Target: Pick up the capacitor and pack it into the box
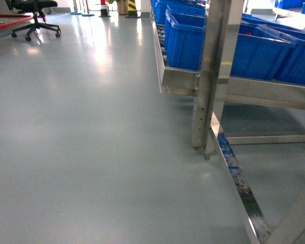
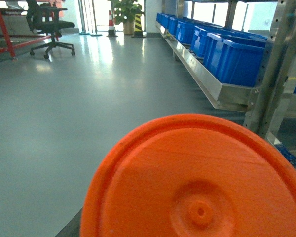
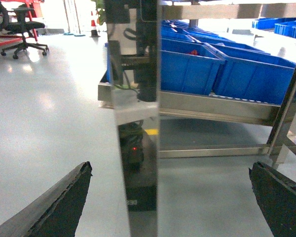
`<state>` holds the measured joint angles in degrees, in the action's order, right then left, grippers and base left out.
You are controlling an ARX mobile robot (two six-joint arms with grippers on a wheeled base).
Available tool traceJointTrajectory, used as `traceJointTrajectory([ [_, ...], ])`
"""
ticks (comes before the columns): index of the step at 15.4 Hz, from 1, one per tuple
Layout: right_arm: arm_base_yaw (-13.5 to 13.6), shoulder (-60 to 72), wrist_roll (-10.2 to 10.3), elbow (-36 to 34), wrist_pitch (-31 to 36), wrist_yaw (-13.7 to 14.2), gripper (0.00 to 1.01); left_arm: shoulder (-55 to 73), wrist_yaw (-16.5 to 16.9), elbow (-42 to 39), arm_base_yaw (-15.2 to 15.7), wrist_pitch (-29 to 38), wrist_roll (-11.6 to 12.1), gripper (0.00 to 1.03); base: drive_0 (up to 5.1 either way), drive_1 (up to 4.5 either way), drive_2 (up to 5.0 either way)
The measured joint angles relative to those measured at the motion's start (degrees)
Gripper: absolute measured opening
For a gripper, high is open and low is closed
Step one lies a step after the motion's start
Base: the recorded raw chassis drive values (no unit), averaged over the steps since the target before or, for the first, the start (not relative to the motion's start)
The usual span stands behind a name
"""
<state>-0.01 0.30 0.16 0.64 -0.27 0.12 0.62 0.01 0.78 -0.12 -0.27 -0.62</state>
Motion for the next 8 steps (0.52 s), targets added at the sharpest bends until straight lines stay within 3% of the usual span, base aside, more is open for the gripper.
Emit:
traceJointTrajectory([
  [8,0.0,0.0,-0.02,0.0,0.09,-0.11,0.98,0.0,-0.09,0.0,0.0,-0.15,0.0,0.44,-5.0,2.43,2.4],
])
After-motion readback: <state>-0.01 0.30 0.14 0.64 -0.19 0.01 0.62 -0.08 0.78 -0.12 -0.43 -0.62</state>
